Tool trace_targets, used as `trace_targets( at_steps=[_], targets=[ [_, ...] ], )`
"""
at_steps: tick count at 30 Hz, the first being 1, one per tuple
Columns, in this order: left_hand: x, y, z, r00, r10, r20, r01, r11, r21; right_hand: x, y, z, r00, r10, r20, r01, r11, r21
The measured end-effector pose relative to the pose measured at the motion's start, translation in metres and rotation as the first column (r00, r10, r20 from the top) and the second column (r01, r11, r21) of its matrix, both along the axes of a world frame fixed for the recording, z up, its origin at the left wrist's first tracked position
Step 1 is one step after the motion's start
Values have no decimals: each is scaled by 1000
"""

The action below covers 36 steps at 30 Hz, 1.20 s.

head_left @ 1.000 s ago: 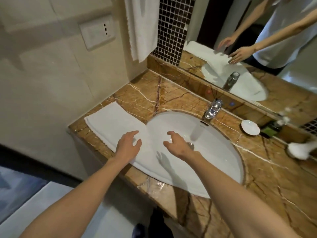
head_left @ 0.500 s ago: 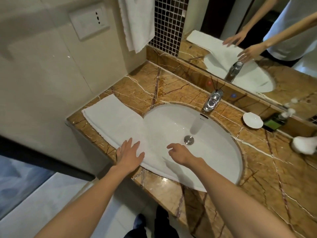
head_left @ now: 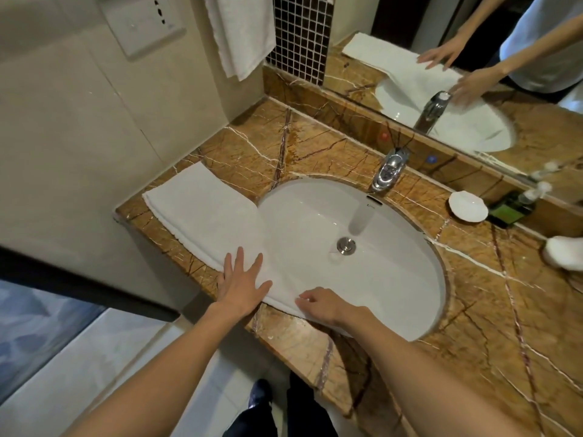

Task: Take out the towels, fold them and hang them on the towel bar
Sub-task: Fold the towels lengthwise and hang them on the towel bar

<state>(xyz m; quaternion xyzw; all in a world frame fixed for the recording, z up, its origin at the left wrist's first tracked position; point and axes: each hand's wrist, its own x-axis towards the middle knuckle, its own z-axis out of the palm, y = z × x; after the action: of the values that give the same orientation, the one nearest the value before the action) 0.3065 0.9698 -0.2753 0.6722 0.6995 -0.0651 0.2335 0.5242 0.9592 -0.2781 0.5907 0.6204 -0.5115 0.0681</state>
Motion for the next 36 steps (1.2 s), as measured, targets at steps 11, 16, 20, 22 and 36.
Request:
trace_targets(
  at_steps=[11, 16, 20, 22, 36],
  targets=[
    [-15, -10, 7, 971, -181, -155, 178, 983, -37, -15, -36, 12, 884, 262, 387, -426, 793, 436],
    [-24, -11, 4, 951, -262, -163, 263, 965, -15, -29, -43, 23, 793, 245, 558, -530, 730, 433],
    [-30, -8, 4, 933, -322, -161, 324, 946, -13, -33, -55, 29, 737, 213, 641, -572, 702, 424],
    [-31, -9, 5, 924, -350, -156, 350, 936, -27, -37, -61, 33, 722, 193, 664, -575, 702, 421],
    [-48, -38, 9, 901, -410, -145, 414, 910, -3, -61, -107, 48, 639, 199, 743, -629, 691, 356]
  ],
)
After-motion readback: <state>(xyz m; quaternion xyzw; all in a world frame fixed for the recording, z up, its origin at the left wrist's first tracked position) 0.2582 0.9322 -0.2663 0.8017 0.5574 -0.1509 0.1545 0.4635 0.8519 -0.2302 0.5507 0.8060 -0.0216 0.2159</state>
